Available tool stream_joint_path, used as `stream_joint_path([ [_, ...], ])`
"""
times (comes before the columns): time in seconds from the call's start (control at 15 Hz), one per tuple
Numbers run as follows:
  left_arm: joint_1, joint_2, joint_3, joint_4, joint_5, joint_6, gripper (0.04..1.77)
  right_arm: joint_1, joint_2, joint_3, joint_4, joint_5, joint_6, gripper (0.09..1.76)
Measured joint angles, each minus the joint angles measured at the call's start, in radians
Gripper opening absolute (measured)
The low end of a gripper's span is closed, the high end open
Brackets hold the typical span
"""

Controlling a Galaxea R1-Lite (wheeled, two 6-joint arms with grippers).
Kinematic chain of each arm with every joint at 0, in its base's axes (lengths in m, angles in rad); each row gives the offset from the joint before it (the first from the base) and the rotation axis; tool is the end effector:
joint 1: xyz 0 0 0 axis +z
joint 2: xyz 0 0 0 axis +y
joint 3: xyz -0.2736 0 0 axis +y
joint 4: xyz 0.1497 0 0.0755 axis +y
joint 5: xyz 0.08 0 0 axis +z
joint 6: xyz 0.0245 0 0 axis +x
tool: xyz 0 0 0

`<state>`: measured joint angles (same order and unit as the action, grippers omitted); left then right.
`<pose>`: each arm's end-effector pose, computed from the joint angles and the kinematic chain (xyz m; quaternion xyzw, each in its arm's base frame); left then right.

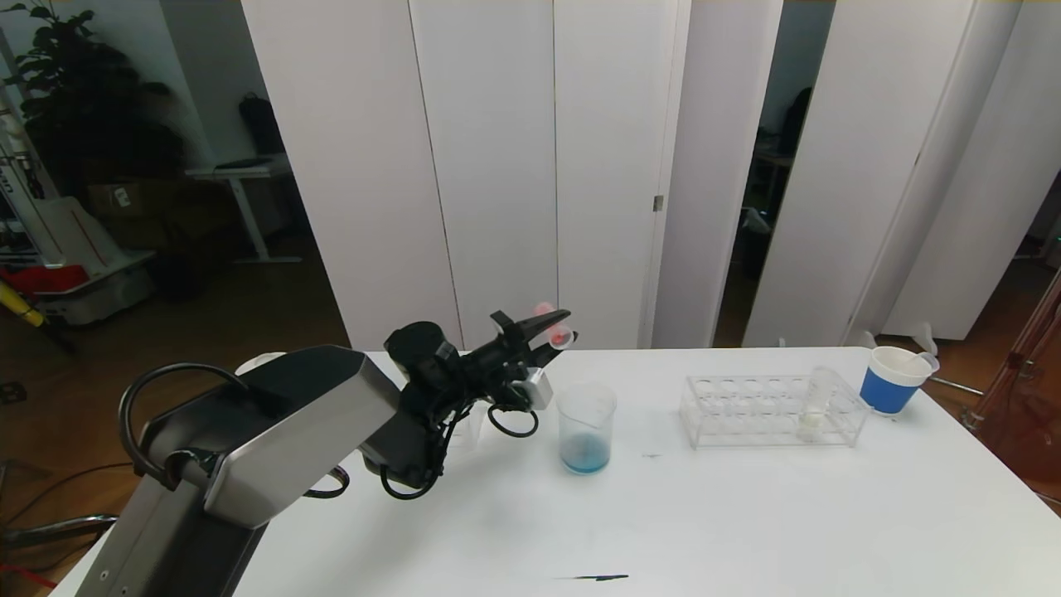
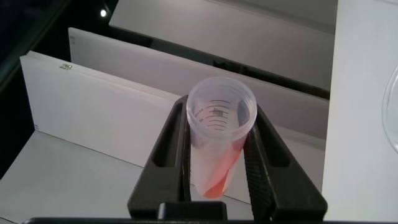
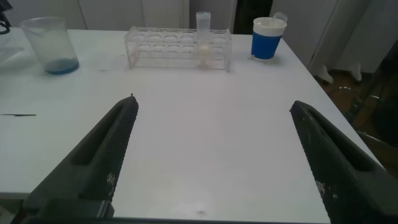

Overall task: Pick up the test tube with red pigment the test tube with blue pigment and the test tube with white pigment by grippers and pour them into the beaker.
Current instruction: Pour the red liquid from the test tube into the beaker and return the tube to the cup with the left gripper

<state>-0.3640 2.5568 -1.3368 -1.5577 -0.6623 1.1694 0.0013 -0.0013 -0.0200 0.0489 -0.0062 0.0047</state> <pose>0.4097 -0.1722 0.0693 0.4948 -0.4057 -0.3118 0.7024 -0.0211 -0.0002 0.0754 0.0023 0.0138 -0.0025 0.9999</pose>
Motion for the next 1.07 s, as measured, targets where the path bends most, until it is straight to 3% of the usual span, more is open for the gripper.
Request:
stream_joint_path([
  [1.07, -0.024, 0.009, -0.016, -0.001, 0.006, 0.085, 0.58, 0.000, 0.000, 0.000, 0.000, 0.000, 0.000, 1.75],
])
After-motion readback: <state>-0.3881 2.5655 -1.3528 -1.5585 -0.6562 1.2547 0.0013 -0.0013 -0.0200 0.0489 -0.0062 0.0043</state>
